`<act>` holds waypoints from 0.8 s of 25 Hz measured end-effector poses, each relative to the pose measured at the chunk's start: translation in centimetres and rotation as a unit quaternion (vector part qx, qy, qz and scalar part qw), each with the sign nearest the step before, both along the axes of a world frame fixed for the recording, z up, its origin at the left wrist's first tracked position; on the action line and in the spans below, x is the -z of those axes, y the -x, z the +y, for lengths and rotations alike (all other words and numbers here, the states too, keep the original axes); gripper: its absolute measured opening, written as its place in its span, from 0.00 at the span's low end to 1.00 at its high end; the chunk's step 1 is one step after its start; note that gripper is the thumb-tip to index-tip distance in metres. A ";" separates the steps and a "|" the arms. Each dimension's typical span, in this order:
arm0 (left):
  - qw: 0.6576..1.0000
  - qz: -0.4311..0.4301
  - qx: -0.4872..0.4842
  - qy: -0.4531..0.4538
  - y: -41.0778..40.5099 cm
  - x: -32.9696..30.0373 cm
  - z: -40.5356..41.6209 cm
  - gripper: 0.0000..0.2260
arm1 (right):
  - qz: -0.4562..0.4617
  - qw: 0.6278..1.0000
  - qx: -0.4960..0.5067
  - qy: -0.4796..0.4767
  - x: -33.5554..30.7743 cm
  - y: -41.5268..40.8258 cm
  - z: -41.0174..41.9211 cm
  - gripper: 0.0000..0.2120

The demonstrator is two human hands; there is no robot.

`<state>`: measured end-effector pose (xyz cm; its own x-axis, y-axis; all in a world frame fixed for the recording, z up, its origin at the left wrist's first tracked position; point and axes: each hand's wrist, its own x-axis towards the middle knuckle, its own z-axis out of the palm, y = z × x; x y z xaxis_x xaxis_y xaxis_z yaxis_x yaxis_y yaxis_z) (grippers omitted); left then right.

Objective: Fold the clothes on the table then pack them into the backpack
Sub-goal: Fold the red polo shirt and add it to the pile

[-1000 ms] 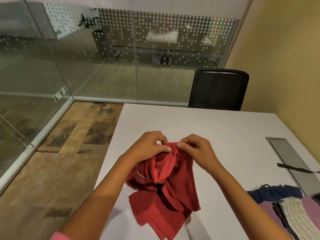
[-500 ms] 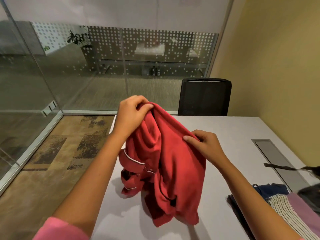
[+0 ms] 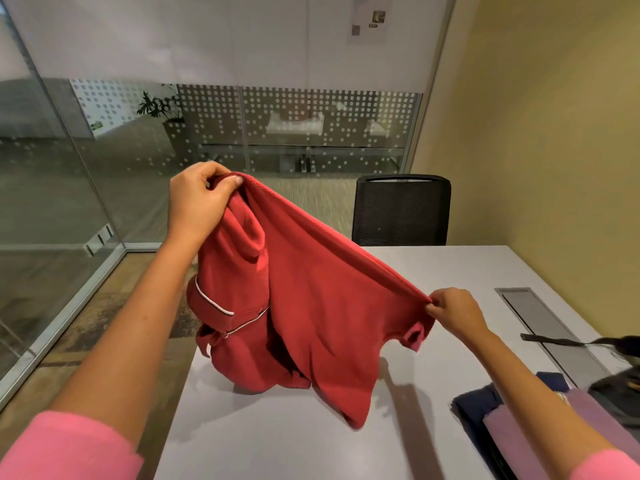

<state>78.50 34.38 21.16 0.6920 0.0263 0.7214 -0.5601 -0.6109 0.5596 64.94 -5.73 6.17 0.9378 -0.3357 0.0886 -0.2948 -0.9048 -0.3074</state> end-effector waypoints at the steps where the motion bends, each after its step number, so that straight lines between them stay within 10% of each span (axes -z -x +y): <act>1: 1.000 0.005 -0.007 -0.002 0.0 -0.1 0.3 0.06 | 0.003 1.000 0.006 -0.011 0.3 0.3 -0.1 0.08; 15: 0.984 0.132 -0.110 -0.051 -1.6 0.8 5.1 0.10 | -0.206 0.968 0.041 -0.135 -4.5 0.7 -1.1 0.08; 20: 0.962 0.226 -0.028 -0.153 0.3 2.6 1.1 0.15 | -0.167 0.884 -0.007 -0.437 -8.1 0.5 2.4 0.09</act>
